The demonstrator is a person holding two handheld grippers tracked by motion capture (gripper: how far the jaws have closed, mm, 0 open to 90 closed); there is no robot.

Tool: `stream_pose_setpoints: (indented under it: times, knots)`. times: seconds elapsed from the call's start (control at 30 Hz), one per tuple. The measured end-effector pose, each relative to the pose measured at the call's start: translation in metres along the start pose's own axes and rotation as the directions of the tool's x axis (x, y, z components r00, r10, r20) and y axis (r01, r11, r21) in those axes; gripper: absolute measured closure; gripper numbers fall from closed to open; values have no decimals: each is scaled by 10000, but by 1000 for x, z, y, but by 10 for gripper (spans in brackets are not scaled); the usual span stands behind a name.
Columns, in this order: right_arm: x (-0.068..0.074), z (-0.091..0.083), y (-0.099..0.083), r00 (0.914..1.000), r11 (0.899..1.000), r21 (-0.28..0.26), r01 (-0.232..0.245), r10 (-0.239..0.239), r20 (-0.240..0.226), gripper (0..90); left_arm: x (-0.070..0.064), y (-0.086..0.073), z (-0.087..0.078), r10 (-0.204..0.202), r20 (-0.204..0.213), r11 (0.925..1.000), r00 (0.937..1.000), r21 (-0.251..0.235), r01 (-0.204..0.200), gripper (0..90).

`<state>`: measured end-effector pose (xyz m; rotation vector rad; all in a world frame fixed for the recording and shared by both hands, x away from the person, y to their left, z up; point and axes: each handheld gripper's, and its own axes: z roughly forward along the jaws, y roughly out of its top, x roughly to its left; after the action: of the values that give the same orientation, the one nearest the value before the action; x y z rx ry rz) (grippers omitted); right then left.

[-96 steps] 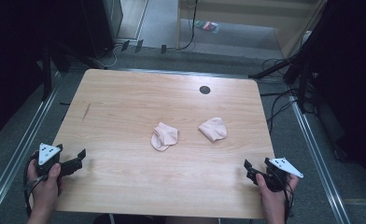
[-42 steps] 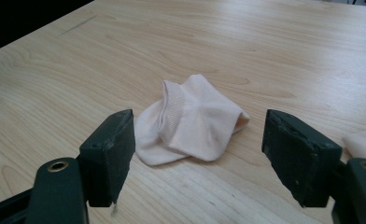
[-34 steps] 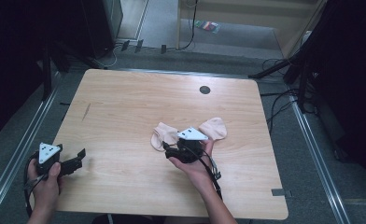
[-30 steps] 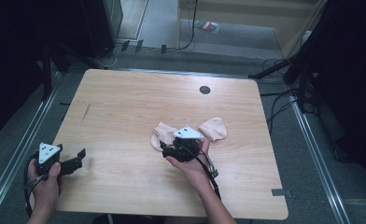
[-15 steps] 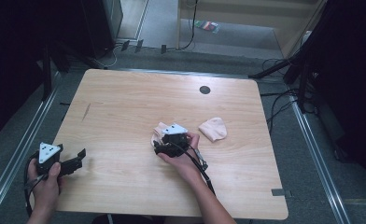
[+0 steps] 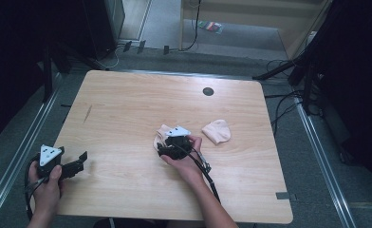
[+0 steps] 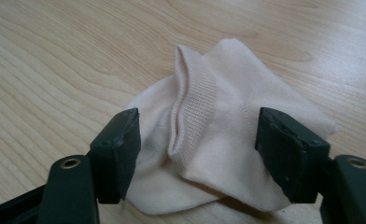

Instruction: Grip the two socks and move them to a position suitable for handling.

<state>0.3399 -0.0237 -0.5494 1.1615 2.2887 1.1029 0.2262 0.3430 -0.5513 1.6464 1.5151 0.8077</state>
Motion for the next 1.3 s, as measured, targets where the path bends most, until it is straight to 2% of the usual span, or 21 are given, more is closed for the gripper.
stream_pose_setpoints:
  times: [0.1, 0.2, 0.3, 0.33, 0.37, 0.4, 0.43, 0.5, 0.6, 0.67, 0.7, 0.8, 0.83, 0.9, 0.97, 1.0, 1.03, 1.07, 1.13, 1.27, 1.3]
  knots:
    - [0, 0, 0, 10000, 10000, 12, 38, -38, 34, 331, 0, 0, 0, 20, 5, 10000, 10000, 1, -20, 143]
    - [3, 1, -1, 9988, 9991, 28, 431, -431, 250, 364, 0, 0, 0, 29, 7, 10000, 10000, 29, -29, 143]
    - [4, 1, -1, 9984, 9988, -34, 494, -493, 285, 493, 0, 0, 0, 44, -10, 10000, 10000, 38, -44, 144]
    - [4, 1, -1, 9984, 9988, -34, 494, -493, 285, 493, 0, 0, 0, 44, -10, 10000, 10000, 38, -44, 144]
    - [4, 1, -2, 9984, 9993, -86, 364, -360, 442, 588, 0, 0, 0, 70, -21, 10000, 10000, 48, -70, 144]
    - [4, 1, -2, 9984, 9993, -86, 364, -360, 442, 588, 0, 0, 0, 70, -21, 10000, 10000, 48, -70, 144]
    - [3, 0, -2, 9974, 9996, -124, 234, -225, 684, 711, 0, 0, 0, 68, -28, 10000, 10000, 50, -68, 144]
    - [1, 0, -2, 9959, 9997, -173, 179, -163, 888, 797, -1, 0, 0, 69, -71, 10000, 10000, 64, -69, 144]
    - [-2, -1, -2, 9968, 9998, -185, 32, -17, 803, 821, 0, 0, 0, 79, -67, 9999, 9999, 77, -79, 144]
    - [-3, -3, -1, 9951, 9991, -399, 107, -67, 987, 827, 0, 0, 0, 6, -103, 10000, 9999, -63, -7, 143]
    - [-5, -11, 2, 9946, 9972, -747, -67, 143, 1025, 828, 0, 0, -2, 5, -208, 9997, 9998, -227, -10, 143]
    - [-7, -23, 9, 9946, 9932, -1144, -215, 328, 980, 828, -1, 0, -2, 38, -319, 9997, 9995, -242, -46, 143]
    - [-7, -35, 14, 9946, 9904, -1358, -247, 381, 968, 828, -4, 1, -3, 48, -291, 9995, 9996, -310, -57, 143]
    - [-7, -42, 16, 9946, 9887, -1474, -260, 404, 952, 828, -5, 3, -5, -24, -148, 9993, 9999, -365, 18, 143]
    - [-8, -62, 19, 9955, 9861, -1638, -280, 423, 846, 828, -18, 10, -9, -78, 56, 9984, 10000, -559, 81, 142]
    - [-8, -62, 19, 9955, 9861, -1638, -280, 423, 846, 828, -18, 10, -9, -78, 56, 9984, 10000, -559, 81, 142]
    - [-9, -75, 18, 9954, 9843, -1723, -394, 537, 792, 828, -31, 16, -12, -20, 273, 9973, 9996, -732, 40, 142]
    - [-9, -75, 18, 9954, 9843, -1723, -394, 537, 792, 828, -31, 16, -12, -20, 273, 9973, 9996, -732, 40, 141]
    - [-10, -88, 16, 9955, 9818, -1836, -496, 635, 709, 828, -45, 22, -14, 133, 494, 9961, 9987, -877, -89, 141]
    - [-10, -105, 8, 9942, 9787, -1906, -757, 888, 610, 828, -77, 34, -14, 611, 1012, 9930, 9930, -1074, -502, 140]
    - [-10, -113, 5, 9936, 9771, -1968, -803, 942, 625, 827, -93, 40, -13, 971, 1184, 9898, 9882, -1159, -834, 140]
